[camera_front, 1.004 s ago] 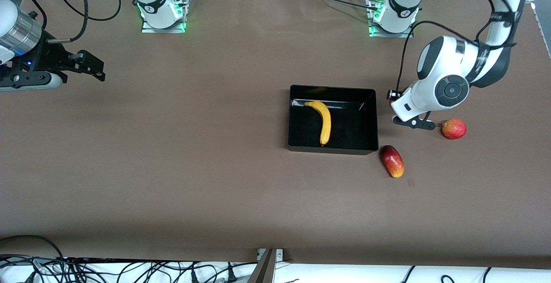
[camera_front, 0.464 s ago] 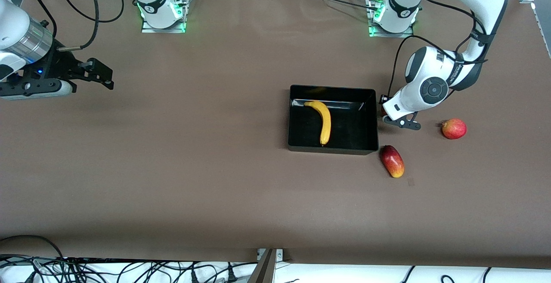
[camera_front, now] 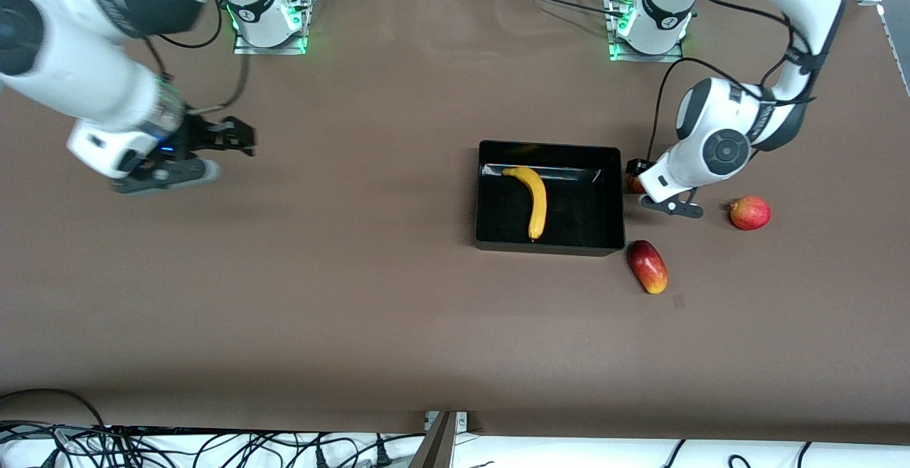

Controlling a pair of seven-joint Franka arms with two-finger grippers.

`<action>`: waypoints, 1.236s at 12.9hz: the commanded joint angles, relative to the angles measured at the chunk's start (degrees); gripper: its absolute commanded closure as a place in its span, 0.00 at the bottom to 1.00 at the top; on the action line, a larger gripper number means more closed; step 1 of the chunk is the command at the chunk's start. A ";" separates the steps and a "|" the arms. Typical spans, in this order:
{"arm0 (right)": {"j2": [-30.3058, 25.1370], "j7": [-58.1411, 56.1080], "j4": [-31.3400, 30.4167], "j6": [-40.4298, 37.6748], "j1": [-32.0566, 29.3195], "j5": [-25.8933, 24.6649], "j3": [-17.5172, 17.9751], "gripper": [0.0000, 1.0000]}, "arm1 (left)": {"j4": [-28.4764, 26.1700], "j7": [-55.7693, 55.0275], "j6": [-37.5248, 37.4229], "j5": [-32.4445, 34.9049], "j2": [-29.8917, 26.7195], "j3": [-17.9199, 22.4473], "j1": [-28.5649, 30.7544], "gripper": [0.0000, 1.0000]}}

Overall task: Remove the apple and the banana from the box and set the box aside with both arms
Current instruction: 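Place the red apple on the table beside the tray, open left gripper, then grasp the yellow banana in the tray with the left gripper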

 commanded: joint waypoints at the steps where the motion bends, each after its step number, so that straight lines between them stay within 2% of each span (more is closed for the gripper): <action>1: 1.39 2.64 0.97 2.77 2.97 0.59 0.05 0.00 | 9.99 0.06 -13.09 0.33 -2.31 -0.22 -0.67 0.00; 4: 1.57 1.86 1.23 3.13 2.28 0.51 -0.30 0.00 | 13.80 -3.52 -13.58 -4.22 -1.97 -1.98 -2.43 0.00; 6: 0.96 0.72 1.24 2.69 1.75 0.42 -0.91 0.00 | 13.72 -7.22 -7.37 -8.28 -0.48 -3.90 -4.88 0.00; 8: -0.35 -0.77 1.24 1.99 1.66 0.50 -2.40 0.00 | 13.28 -14.57 0.97 -8.55 2.94 -6.11 -7.95 0.00; 11: -0.89 -2.80 1.24 -0.30 1.66 0.51 -4.87 0.00 | 13.01 -25.40 11.10 -7.15 9.18 -5.85 -14.98 0.00; 14: -1.76 -2.80 1.15 -0.65 1.66 0.51 -5.40 0.00 | 12.92 -33.22 14.98 1.26 14.11 -5.50 -18.42 0.00; 16: -1.77 -2.80 1.24 -1.44 1.66 0.42 -5.75 0.00 | 12.75 -37.80 17.62 2.52 17.18 -5.23 -20.53 0.00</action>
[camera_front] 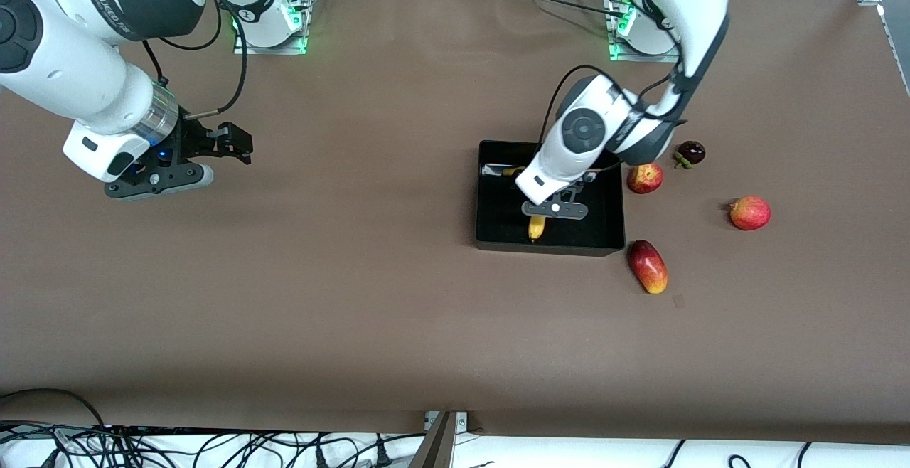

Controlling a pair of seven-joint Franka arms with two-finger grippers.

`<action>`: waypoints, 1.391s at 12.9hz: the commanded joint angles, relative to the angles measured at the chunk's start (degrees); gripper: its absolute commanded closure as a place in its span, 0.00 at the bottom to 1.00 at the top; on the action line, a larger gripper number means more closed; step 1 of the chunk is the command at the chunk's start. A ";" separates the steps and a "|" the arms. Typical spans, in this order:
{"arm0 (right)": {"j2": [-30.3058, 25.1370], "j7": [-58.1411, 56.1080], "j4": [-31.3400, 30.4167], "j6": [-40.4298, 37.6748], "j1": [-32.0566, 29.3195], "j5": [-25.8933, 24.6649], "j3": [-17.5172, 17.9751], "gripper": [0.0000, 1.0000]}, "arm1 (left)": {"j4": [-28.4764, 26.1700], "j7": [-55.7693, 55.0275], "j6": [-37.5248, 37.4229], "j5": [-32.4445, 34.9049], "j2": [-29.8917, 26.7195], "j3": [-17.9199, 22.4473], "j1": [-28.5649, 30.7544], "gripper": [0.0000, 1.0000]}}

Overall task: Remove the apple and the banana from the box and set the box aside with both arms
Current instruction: 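Grasp the yellow banana in the tray with the left gripper, then lower the banana onto the table near the apples, open left gripper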

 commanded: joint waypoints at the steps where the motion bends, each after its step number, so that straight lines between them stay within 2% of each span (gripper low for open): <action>1: -0.77 -0.88 0.17 -1.36 -0.11 0.08 -0.33 0.00 | 0.41 -4.12 2.37 2.01 2.71 1.19 -2.31 0.00; 2: -0.77 -0.88 0.26 -1.36 -0.11 -0.10 -0.85 0.00 | 0.32 -4.13 2.38 2.10 2.80 1.80 -2.32 0.00; 3: -0.77 -0.88 0.26 -1.36 -0.11 -0.10 -1.64 0.00 | 0.06 -4.21 2.20 2.10 2.72 1.81 -2.32 0.19; 4: -0.77 -1.06 0.26 -1.36 -0.11 -0.19 -2.26 0.00 | -0.12 -4.39 2.20 2.01 2.80 1.81 -2.32 0.66; 5: -0.85 -0.97 0.35 -1.36 -0.11 -0.28 -2.78 0.00 | -0.38 -4.39 2.20 2.10 2.72 1.81 -2.32 0.90; 6: -0.85 -0.89 0.35 -1.36 -0.11 0.16 -2.79 0.00 | -0.47 -4.39 1.85 2.10 2.63 1.81 -2.32 1.00; 11: -0.68 -1.06 3.07 -2.50 -0.03 -0.36 -3.14 0.00 | 0.22 -4.39 -0.42 2.01 -1.22 1.90 -1.53 1.00; 15: -0.50 0.08 3.16 -2.85 -0.03 0.25 -3.05 0.00 | 5.74 -1.50 -14.63 1.23 -6.59 1.81 1.89 1.00; 18: -0.24 0.35 3.07 -2.94 -0.11 0.43 -3.14 0.00 | 12.25 7.78 -26.42 1.05 -8.18 1.98 5.40 1.00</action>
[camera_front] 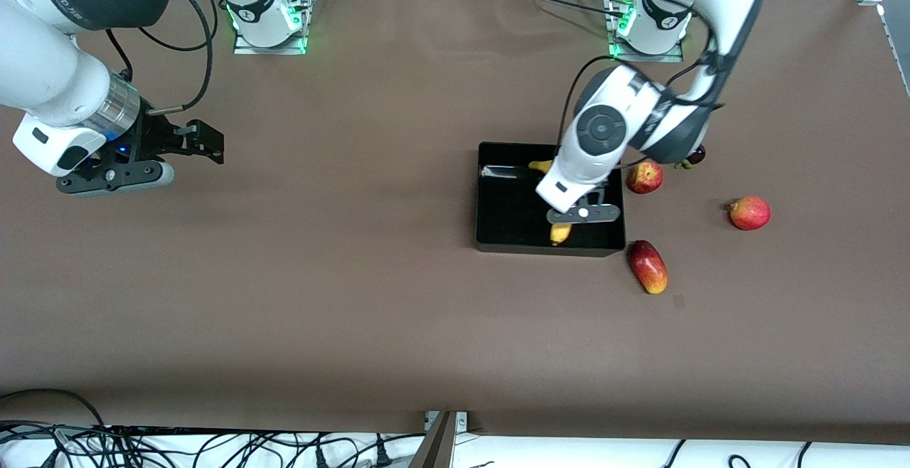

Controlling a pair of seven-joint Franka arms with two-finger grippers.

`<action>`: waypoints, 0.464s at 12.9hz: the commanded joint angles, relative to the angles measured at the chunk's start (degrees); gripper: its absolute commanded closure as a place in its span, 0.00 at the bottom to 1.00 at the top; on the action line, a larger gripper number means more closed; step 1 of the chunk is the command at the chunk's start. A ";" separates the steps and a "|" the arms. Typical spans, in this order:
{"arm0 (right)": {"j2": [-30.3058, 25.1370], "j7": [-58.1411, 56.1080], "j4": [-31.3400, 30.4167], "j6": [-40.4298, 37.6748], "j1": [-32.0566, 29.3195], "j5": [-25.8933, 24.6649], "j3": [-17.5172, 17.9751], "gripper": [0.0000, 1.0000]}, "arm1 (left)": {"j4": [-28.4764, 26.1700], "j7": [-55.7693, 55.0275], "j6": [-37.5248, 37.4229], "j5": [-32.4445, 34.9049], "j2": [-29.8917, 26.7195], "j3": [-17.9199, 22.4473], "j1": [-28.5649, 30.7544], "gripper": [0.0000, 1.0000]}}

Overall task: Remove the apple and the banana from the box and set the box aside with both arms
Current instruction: 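Lower the banana onto the table near the apples, open left gripper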

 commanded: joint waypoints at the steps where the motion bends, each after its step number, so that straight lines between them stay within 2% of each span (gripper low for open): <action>1: -0.40 0.28 0.29 -0.81 -0.09 0.42 -0.57 0.00 | 3.51 10.75 -7.06 0.48 -2.09 -0.01 4.55 1.00; 4: -0.92 -0.50 0.29 -0.81 -0.09 0.51 -1.54 0.00 | 2.81 28.48 -9.01 0.57 -3.86 2.88 13.51 1.00; 6: -1.28 -0.33 0.37 -0.72 -0.09 0.60 -1.80 0.00 | 2.02 38.96 -7.52 0.83 -3.42 6.12 16.96 1.00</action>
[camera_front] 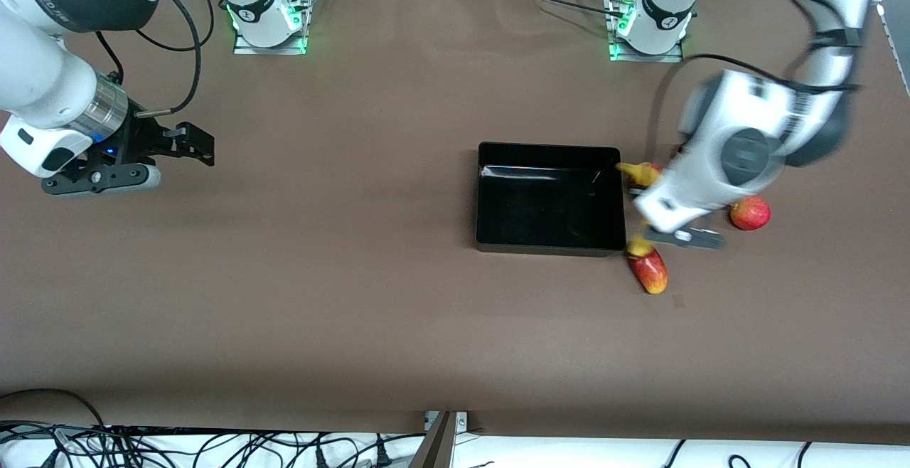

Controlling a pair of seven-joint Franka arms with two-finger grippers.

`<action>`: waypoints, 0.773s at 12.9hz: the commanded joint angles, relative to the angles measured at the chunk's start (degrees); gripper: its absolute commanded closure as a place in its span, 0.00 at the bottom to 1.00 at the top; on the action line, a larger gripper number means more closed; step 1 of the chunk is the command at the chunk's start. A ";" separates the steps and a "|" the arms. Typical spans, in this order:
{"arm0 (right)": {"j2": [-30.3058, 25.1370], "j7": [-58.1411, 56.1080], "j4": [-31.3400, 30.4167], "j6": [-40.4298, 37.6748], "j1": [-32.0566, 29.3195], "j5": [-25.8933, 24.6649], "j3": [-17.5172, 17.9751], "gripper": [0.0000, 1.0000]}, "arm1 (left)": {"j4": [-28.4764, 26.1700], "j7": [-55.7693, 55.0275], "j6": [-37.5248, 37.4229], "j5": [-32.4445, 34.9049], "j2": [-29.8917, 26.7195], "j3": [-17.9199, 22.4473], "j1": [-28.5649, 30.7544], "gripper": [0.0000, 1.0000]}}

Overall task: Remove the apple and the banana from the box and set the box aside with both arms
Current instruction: 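Lower the banana onto the table near the apples, open left gripper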

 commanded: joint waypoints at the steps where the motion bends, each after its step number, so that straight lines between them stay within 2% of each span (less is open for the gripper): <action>1: -1.62 -0.47 0.38 -0.79 -0.08 0.59 -0.27 0.00 | -2.25 11.13 2.11 1.18 -0.30 3.99 2.75 1.00; 3: -1.97 -0.04 0.38 -0.44 -0.08 0.68 -0.01 0.00 | -5.41 15.28 7.28 1.28 0.57 7.08 3.62 1.00; 5: -1.97 0.23 0.47 -0.09 0.10 0.59 0.61 0.00 | -9.28 15.91 15.70 1.28 2.41 8.67 4.50 1.00; 8: -2.15 -0.65 2.14 -0.61 0.10 0.59 0.08 0.00 | -11.67 15.30 25.65 1.19 7.33 8.76 5.03 1.00; 10: -2.41 -0.30 2.14 -0.62 0.10 0.50 0.08 0.00 | -12.46 14.86 27.61 0.57 9.62 8.76 5.47 0.96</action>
